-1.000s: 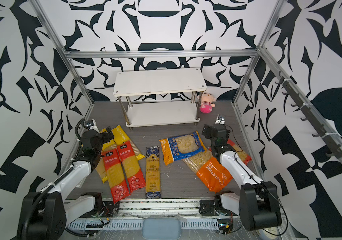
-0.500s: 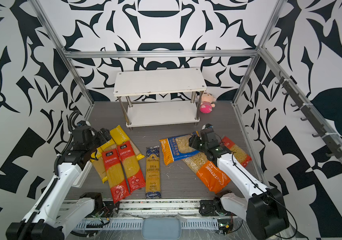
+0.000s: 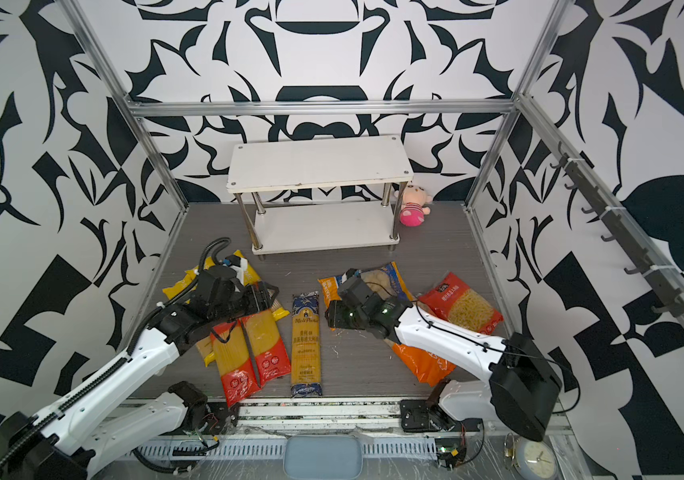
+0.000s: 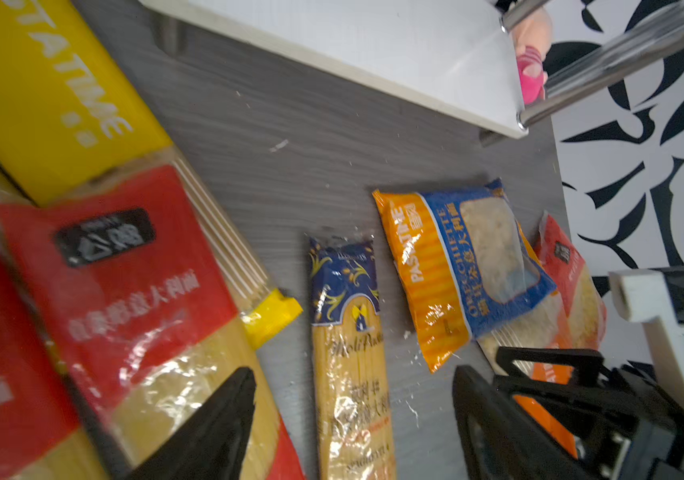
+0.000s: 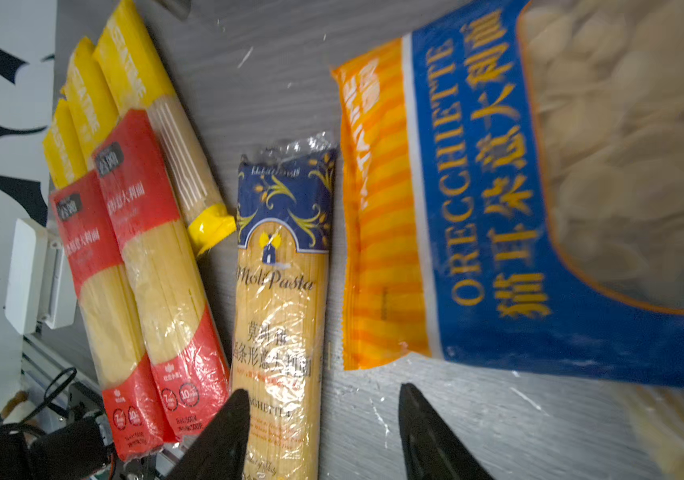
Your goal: Place and organize the pasta boxes and bags onto the shelf
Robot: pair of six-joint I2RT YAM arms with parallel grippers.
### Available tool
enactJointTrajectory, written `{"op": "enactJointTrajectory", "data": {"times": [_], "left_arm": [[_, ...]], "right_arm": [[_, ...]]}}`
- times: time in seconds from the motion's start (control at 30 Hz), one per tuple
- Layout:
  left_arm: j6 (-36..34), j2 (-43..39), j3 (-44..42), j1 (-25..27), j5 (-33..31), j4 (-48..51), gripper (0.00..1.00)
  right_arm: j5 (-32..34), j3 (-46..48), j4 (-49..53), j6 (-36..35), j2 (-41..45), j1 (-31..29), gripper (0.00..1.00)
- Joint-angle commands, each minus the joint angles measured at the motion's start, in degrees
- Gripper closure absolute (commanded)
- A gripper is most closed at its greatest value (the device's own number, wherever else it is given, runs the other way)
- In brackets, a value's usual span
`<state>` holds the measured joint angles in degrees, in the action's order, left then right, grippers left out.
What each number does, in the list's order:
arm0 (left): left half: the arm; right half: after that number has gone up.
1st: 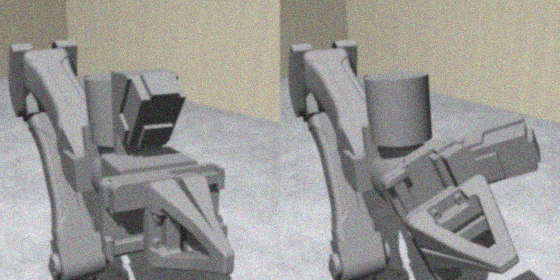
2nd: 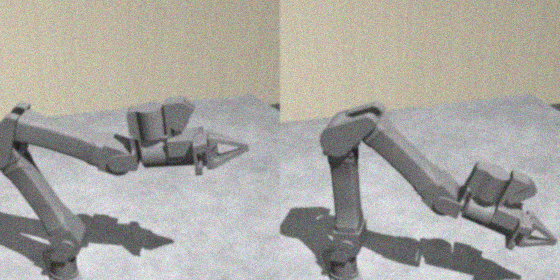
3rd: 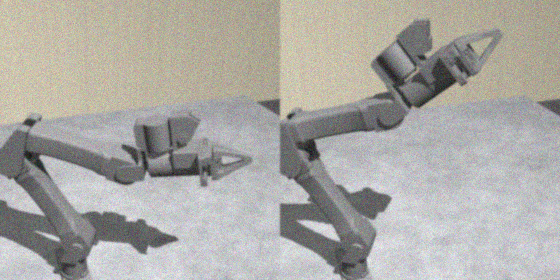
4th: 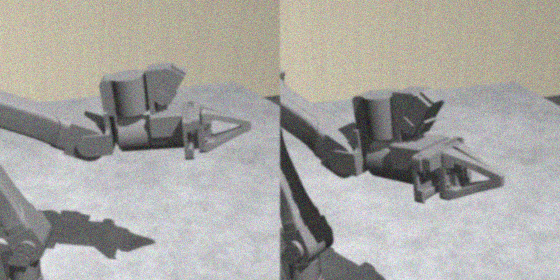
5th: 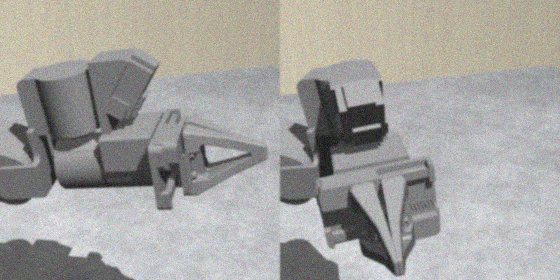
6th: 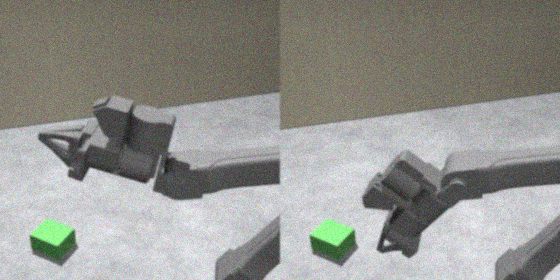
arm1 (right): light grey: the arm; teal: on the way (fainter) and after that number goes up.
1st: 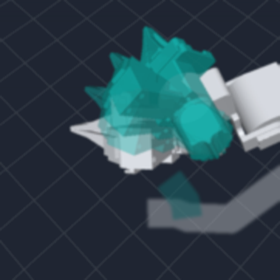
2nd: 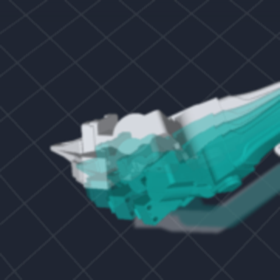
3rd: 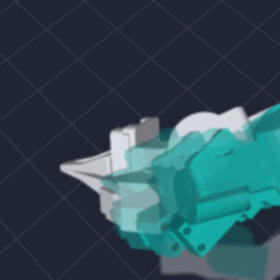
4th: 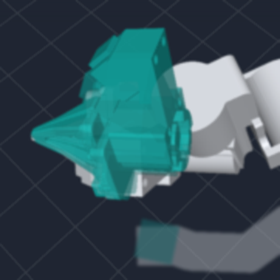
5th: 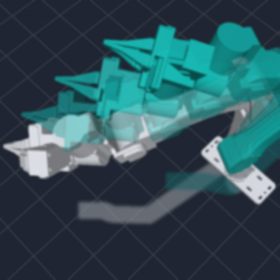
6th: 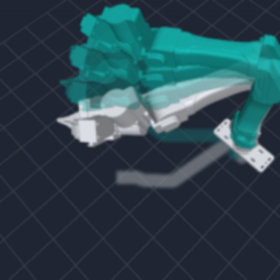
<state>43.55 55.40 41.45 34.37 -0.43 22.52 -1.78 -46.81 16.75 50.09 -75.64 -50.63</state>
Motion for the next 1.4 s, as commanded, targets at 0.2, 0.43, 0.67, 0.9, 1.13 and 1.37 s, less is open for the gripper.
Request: {"op": "enactJointTrajectory", "data": {"times": [0.2,0.43,0.67,0.9,1.13,1.37], "left_arm": [[9.80,-0.72,-5.32,1.13,-1.38,2.71,0.29],[7.45,-6.91,-6.80,-7.07,0.44,10.70,0.29],[9.08,-10.31,-12.23,-14.33,8.93,7.43,0.35],[9.63,-11.09,-14.90,-14.84,9.30,5.65,0.38],[10.41,-9.51,-18.41,-16.00,11.32,1.25,0.45],[10.98,-6.97,-20.88,-16.70,12.44,-3.44,0.53]], "right_arm": [[-2.06,-6.85,-10.28,2.97,-11.62,-6.85,0.44],[-8.58,-15.27,-16.04,1.67,-24.56,-7.99,0.44],[-12.83,-23.94,-14.38,-1.73,-33.81,-7.82,0.44],[-17.20,-25.22,-14.60,-2.27,-37.35,-7.30,0.40],[-24.03,-23.10,-18.30,-1.31,-39.26,-6.76,0.37],[-29.10,-20.04,-24.76,-0.68,-41.11,-6.82,0.38]]}}
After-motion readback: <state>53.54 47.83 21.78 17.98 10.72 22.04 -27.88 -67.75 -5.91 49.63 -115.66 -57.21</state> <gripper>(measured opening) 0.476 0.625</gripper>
